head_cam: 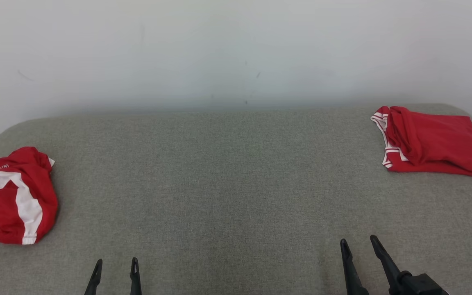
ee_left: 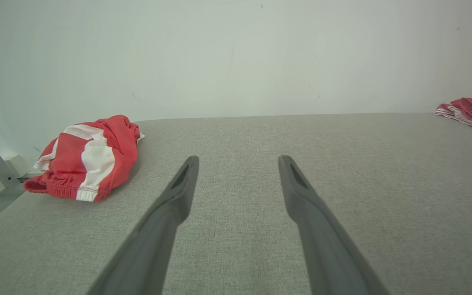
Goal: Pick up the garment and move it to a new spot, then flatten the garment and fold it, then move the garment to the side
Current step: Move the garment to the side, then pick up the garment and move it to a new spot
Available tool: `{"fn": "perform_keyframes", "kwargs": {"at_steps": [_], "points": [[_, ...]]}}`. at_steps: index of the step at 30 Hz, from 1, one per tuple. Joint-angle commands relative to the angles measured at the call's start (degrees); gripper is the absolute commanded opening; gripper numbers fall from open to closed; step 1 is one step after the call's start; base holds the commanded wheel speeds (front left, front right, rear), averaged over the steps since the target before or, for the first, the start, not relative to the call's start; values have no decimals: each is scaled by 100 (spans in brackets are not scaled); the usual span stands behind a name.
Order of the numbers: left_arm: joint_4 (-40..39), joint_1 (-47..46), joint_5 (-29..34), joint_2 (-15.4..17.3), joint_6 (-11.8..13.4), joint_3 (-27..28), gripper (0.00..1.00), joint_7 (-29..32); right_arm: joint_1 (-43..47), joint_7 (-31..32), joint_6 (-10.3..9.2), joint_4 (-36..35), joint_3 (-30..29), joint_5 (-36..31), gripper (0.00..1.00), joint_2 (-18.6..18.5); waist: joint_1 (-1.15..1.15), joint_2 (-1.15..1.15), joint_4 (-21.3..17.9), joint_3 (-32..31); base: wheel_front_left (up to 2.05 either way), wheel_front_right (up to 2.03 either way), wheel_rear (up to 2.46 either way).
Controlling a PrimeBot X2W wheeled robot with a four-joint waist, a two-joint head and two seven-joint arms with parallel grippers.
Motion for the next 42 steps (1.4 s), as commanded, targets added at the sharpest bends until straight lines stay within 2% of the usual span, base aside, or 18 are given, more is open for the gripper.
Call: {"fn": "perform_keyframes", "kwargs": {"at_steps": [1,31,36,42], "points": [[35,64,-21,-10,-7,8,100,-18,72,0,-14,41,17,-56,100,22,0,0,2,-8,0,0,0],[123,10,-63,-14,97,12,100,-18,125,-1,-15,196,-17,58,100,44,0,0,79,-28,0,0,0],[129,-25,-44,-13,92,24,100,-18,156,-1,-15,161,-6,68,100,44,0,0,180,-33,0,0,0],[187,-17,-49,-13,95,54,100,-18,208,-1,-15,183,-13,116,100,43,0,0,517,-45,0,0,0]]}}
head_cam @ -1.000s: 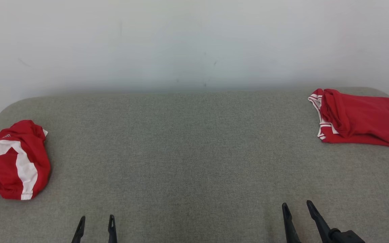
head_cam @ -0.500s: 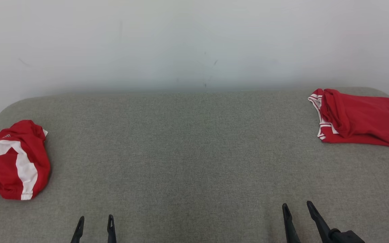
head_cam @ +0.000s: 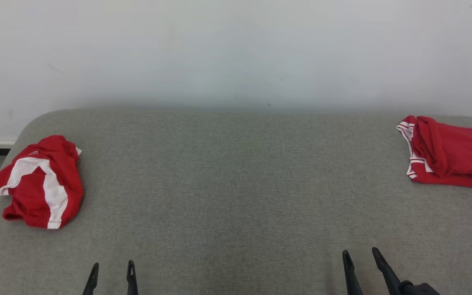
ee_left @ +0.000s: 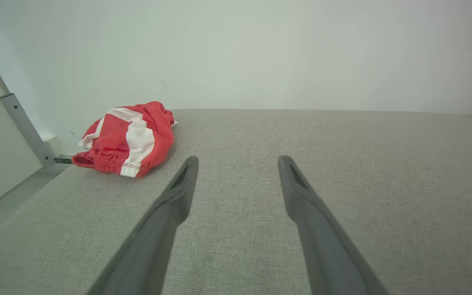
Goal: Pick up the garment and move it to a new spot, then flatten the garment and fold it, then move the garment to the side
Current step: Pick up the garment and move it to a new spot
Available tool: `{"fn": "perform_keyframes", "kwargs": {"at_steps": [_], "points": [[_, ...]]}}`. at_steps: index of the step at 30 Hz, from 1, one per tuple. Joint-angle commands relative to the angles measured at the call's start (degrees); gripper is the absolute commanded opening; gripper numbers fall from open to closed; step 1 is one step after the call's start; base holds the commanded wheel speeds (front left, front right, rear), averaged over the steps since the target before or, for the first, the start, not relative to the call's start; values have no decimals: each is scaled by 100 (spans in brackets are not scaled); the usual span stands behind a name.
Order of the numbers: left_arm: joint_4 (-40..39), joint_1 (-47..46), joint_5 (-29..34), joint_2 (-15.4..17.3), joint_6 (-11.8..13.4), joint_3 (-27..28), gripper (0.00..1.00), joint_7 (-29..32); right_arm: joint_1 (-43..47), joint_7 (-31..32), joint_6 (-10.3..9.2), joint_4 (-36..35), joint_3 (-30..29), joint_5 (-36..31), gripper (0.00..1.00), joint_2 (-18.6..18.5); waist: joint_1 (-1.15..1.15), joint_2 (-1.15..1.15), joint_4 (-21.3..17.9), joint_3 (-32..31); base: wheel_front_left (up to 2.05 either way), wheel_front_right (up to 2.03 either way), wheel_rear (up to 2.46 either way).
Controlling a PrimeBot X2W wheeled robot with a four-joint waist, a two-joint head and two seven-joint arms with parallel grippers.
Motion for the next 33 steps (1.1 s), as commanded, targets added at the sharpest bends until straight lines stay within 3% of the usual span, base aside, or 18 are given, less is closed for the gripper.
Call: {"fn": "perform_keyframes", "kwargs": {"at_steps": [1,19,27,33], "points": [[-2,5,-52,-9,26,34,100,-18,72,0,-15,4,11,42,100,17,0,0,188,-10,0,0,0],[75,92,69,-9,19,272,100,-18,169,-1,-15,33,74,131,100,17,0,0,1790,3,0,0,0],[67,130,105,-10,-1,347,100,-18,172,-1,-15,22,92,127,100,16,0,0,2253,-2,0,0,0],[37,131,79,-10,20,426,100,-18,99,-1,-15,38,179,135,100,16,0,0,2365,18,0,0,0]]}}
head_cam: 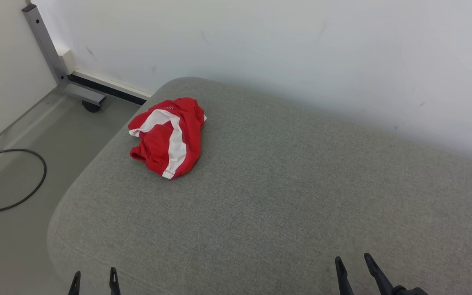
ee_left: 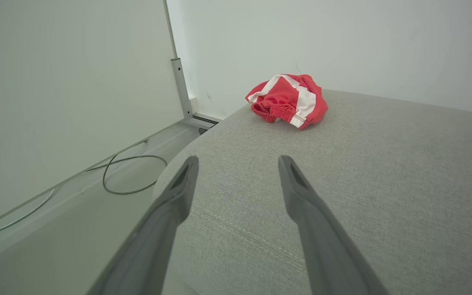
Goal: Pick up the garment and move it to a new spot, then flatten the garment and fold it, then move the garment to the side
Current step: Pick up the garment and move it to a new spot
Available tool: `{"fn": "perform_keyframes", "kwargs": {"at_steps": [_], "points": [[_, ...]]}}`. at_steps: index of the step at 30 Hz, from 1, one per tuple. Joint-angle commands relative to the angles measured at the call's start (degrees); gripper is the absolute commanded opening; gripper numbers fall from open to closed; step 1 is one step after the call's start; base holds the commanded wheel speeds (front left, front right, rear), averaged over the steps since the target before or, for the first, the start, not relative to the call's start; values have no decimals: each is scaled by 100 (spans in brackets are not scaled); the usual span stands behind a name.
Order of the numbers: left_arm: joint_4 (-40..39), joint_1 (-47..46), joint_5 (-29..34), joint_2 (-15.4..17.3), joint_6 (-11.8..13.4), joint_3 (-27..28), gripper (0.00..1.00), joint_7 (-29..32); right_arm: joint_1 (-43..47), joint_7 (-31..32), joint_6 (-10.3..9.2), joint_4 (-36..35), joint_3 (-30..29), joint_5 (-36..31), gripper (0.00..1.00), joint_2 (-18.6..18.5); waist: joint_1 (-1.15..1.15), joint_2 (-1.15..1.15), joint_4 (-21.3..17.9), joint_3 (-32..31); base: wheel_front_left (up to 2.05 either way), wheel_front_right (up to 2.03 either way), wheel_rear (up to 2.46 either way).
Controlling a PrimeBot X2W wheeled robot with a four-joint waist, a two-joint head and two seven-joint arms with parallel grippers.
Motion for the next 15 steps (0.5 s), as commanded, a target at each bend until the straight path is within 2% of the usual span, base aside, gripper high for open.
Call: {"fn": "perform_keyframes", "kwargs": {"at_steps": [1,10,15], "points": [[-27,34,-8,-10,32,26,100,-18,-32,-1,-15,16,32,44,100,15,0,0,60,25,0,0,0],[-3,3,41,-9,24,79,100,-18,-8,-1,-15,14,63,38,100,15,0,0,46,8,0,0,0],[53,-191,17,34,-110,151,100,-18,3,-1,-15,15,77,5,100,15,0,0,-38,14,0,0,0]]}}
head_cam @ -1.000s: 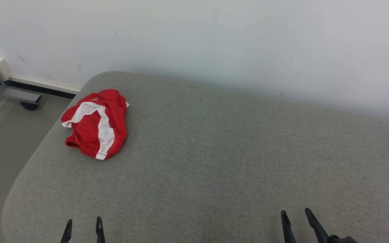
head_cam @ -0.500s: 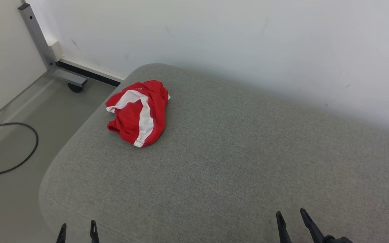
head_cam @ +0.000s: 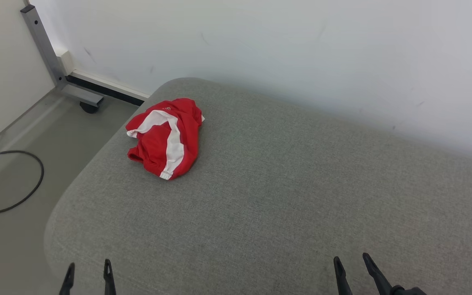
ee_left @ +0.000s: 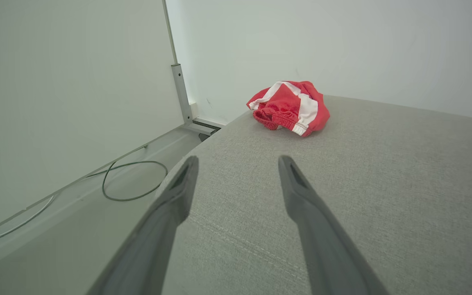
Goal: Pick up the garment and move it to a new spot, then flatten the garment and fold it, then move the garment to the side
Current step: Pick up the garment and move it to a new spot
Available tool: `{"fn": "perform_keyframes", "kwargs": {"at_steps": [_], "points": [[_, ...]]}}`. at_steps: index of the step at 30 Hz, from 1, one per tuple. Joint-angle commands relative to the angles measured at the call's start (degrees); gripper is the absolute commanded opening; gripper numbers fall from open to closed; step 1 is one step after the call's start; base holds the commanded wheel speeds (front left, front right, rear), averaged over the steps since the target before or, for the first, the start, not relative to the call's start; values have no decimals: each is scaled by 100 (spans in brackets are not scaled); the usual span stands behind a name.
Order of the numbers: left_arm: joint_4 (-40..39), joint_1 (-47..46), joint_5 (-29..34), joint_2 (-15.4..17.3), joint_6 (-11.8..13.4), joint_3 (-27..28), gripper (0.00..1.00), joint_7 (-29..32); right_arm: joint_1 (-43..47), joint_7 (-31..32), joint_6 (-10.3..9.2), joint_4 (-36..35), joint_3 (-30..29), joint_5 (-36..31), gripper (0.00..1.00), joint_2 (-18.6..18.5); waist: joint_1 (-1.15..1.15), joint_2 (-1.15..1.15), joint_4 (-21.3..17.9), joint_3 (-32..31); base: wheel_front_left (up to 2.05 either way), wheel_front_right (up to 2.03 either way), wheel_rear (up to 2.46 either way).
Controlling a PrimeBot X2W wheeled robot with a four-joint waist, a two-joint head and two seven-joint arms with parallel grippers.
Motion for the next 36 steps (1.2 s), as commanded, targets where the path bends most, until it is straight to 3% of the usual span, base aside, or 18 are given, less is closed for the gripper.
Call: {"fn": "perform_keyframes", "kwargs": {"at_steps": [1,10,18,28,36], "points": [[0,-165,-11,33,-37,56,100,-18,-2,-1,-15,-1,9,-24,100,14,0,-1,-85,37,0,0,0],[386,-1340,-342,328,-439,478,100,-18,-187,-1,-15,-107,-140,-374,100,12,0,-1,-691,381,0,0,0],[1096,-2888,-708,655,-615,837,100,-18,-474,-1,-15,-374,-228,-547,100,-180,0,-1,-1304,1037,0,0,0],[2631,-4641,-1281,1381,-751,1116,100,122,-892,-1,-15,-1058,-250,-626,100,-428,0,-1,-2035,1806,0,0,0],[3794,-5397,-1511,1770,-794,1059,100,573,-905,-1,-15,-1374,-246,-677,100,-511,0,-1,-2330,2140,0,0,0]]}}
